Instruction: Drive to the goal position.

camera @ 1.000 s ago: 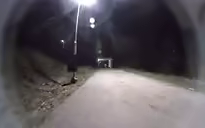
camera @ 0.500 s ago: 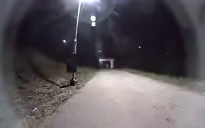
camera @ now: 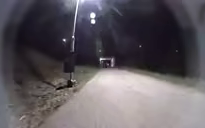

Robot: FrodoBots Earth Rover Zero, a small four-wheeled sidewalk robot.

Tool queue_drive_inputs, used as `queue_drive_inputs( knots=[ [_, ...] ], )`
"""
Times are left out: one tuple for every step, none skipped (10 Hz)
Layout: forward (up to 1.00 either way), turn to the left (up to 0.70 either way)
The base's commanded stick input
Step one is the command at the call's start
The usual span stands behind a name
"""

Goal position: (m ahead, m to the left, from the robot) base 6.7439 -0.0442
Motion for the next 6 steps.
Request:
queue_drive_inputs(
  knots=[
    [0.70, 0.00],
    [0.70, 0.00],
    [0.70, 0.00],
    [0.70, 0.00],
    [0.70, 0.00],
    [0.70, 0.00]
  ],
)
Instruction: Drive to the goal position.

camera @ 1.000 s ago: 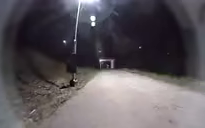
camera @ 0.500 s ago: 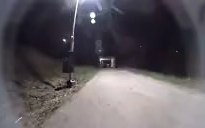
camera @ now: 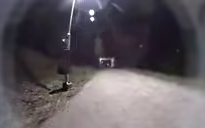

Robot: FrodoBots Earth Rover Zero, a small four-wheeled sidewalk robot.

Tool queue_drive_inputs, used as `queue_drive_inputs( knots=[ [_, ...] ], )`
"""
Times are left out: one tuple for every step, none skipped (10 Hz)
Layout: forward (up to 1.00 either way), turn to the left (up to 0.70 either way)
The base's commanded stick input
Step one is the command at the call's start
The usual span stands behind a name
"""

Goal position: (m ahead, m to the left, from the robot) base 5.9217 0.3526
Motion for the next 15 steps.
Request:
queue_drive_inputs(
  knots=[
    [0.70, 0.00],
    [0.70, 0.00],
    [0.70, 0.00],
    [0.70, 0.00],
    [0.70, 0.00],
    [0.70, 0.00],
    [0.70, -0.01],
    [0.70, -0.01],
    [0.70, -0.01],
    [0.70, -0.01],
    [0.70, -0.02],
    [0.70, -0.04],
    [0.70, -0.08],
    [0.70, -0.14],
    [0.70, -0.13]
  ],
)
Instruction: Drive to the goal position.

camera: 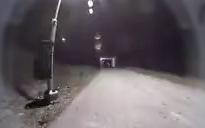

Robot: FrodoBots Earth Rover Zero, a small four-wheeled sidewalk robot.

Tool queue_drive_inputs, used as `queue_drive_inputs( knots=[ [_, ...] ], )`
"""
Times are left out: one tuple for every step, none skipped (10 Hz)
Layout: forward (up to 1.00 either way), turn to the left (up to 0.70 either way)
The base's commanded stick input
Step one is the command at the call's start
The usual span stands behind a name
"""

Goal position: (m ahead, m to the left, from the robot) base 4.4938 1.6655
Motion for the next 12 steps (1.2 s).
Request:
queue_drive_inputs(
  knots=[
    [0.70, -0.07],
    [0.70, -0.02],
    [0.70, -0.01],
    [0.70, 0.00],
    [0.70, 0.00],
    [0.70, -0.01],
    [0.70, -0.05],
    [0.70, -0.10],
    [0.70, -0.14],
    [0.70, -0.14],
    [0.70, -0.12],
    [0.70, -0.08]
  ],
)
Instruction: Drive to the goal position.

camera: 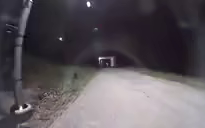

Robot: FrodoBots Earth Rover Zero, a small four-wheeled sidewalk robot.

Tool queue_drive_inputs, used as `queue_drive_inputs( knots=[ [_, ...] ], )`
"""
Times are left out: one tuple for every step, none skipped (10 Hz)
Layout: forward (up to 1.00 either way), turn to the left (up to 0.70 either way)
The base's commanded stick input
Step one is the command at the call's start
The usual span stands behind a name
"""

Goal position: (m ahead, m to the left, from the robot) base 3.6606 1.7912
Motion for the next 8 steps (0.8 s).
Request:
queue_drive_inputs(
  knots=[
    [0.70, -0.04],
    [0.70, 0.00],
    [0.70, 0.00],
    [0.70, 0.00],
    [0.70, 0.00],
    [0.70, 0.00],
    [0.70, 0.00],
    [0.70, 0.00]
  ],
)
